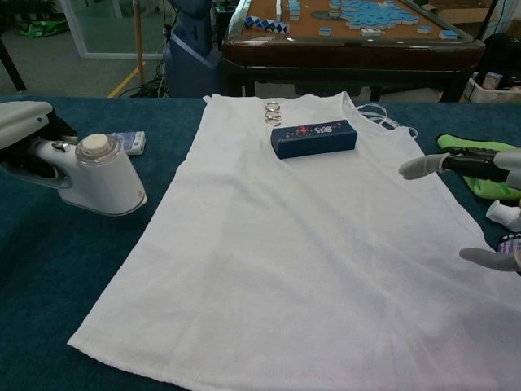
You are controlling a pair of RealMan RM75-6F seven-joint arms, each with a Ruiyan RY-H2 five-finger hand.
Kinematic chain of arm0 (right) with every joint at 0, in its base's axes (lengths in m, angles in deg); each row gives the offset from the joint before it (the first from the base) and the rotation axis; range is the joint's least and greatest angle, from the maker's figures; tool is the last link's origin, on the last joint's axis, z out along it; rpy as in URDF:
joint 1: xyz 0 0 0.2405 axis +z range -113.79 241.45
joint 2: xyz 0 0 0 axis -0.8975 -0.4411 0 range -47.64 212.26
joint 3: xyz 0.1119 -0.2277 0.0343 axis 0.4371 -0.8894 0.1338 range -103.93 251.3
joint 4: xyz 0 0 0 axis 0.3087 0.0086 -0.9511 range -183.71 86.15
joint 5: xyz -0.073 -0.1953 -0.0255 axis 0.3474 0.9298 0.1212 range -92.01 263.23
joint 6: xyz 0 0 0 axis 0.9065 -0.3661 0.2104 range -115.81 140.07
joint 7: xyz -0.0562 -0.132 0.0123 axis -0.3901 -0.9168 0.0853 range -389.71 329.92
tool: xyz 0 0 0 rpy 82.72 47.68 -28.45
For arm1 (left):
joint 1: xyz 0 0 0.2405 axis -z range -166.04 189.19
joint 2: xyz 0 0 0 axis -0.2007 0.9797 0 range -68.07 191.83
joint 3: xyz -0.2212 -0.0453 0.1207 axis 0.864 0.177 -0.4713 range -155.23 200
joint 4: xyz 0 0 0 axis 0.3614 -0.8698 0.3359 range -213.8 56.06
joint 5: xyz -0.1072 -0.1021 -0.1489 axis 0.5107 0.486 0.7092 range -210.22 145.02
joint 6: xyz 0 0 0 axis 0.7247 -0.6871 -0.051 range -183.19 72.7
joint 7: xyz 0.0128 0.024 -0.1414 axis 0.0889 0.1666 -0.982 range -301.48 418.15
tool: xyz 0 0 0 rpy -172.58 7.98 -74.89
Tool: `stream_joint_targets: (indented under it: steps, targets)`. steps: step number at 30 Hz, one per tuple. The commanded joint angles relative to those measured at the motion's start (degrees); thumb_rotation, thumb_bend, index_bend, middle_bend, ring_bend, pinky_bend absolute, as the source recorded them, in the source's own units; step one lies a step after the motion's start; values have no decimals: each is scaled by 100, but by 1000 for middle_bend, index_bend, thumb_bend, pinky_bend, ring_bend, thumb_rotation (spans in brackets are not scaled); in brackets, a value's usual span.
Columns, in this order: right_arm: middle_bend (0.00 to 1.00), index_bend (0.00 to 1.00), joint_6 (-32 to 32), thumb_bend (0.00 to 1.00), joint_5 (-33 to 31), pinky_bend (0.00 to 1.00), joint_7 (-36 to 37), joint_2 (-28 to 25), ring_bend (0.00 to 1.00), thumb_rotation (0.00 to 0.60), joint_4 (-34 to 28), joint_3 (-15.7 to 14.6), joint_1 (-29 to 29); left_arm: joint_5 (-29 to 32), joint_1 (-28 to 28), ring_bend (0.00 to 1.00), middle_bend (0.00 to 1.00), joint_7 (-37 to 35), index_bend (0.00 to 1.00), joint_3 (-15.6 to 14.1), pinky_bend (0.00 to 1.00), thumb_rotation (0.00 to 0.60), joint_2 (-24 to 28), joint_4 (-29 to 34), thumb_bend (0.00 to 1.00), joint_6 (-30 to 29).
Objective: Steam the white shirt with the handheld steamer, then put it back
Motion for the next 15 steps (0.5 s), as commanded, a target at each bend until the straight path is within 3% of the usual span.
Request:
stream_joint_targets:
  steps: [1,10,15]
  targets:
    - [135,90,435,268,-93,38,-330,-304,15,600,-278,309,-154,52,-17,710,824,-129,807,10,779,600,-76,-270,203,92]
    - [135,81,889,208,-244,38,-636,-725,14,600,-691,567,-398,107,13,680,783,-503,777,25,752,600,-345,-962,202,350]
    - [135,79,856,207,-292,38,-588,-803,15,600,-714,566,-468,59,25,641,700,-637,645,-4,729,600,-392,-1069,202,430]
